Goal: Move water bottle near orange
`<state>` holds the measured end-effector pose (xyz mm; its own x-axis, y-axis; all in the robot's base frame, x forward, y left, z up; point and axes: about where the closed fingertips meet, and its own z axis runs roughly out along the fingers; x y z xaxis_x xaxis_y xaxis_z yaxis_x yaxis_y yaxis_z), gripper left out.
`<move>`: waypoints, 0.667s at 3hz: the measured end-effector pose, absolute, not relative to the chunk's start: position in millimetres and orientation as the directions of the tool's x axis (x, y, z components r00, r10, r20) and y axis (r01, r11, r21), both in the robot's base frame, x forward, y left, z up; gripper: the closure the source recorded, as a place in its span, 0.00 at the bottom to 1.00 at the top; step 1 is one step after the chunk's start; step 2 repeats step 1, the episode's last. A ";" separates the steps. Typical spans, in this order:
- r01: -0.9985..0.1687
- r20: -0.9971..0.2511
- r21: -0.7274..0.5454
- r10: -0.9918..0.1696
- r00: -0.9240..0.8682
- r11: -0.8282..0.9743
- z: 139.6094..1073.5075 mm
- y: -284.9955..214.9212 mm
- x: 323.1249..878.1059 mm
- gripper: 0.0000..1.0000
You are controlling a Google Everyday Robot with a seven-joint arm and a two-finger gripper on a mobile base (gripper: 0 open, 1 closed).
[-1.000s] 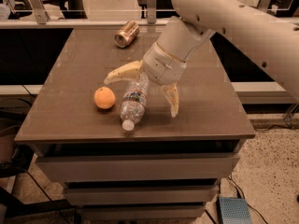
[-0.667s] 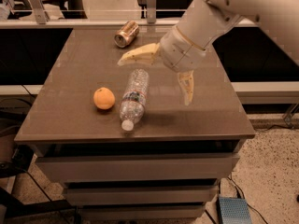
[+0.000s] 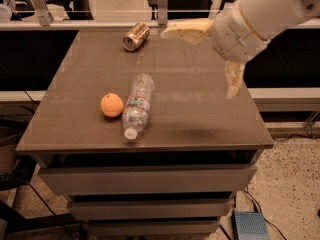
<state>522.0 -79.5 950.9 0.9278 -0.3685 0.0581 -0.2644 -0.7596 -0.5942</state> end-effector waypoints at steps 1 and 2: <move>-0.268 0.095 -0.623 -0.411 0.907 -0.735 957.8 -85.7 532.0 0.00; -0.268 0.095 -0.623 -0.411 0.907 -0.735 957.8 -85.7 532.0 0.00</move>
Offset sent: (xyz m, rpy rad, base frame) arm 0.0000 0.0000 0.0000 0.0000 0.0000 0.0000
